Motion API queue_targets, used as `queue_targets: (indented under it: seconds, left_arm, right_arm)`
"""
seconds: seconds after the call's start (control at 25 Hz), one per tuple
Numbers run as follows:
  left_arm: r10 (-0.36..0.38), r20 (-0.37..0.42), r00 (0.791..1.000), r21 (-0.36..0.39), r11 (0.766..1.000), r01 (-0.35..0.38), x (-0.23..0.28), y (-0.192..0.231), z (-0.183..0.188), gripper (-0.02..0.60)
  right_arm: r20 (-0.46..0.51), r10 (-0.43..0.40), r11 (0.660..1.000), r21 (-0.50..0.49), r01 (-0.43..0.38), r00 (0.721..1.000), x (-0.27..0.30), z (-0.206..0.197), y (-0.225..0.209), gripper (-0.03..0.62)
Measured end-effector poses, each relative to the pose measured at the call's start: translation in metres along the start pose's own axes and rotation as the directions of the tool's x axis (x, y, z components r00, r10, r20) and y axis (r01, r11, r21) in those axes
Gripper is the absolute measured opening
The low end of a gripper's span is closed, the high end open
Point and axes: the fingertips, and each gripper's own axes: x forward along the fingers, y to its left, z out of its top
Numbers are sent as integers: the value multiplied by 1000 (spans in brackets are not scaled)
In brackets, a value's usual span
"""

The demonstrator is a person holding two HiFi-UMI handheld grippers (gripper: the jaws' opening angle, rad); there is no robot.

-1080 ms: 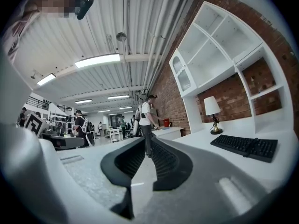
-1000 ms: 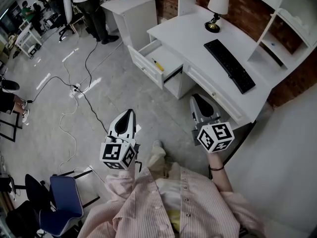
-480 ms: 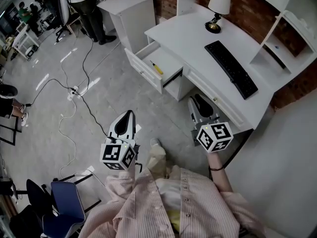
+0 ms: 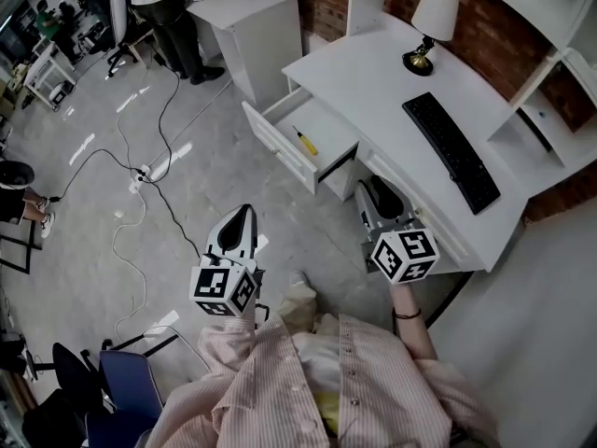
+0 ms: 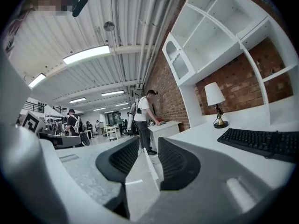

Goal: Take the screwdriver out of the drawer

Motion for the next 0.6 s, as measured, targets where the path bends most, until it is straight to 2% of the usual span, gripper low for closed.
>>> queue_targets:
  seconds: [0.6]
  left_arm:
    - [9,-28,1000,-35,999,-10,69,87,7,-2]
  right_arm:
    - [-61,27,1000,14,-26,998,114,-6,2,115]
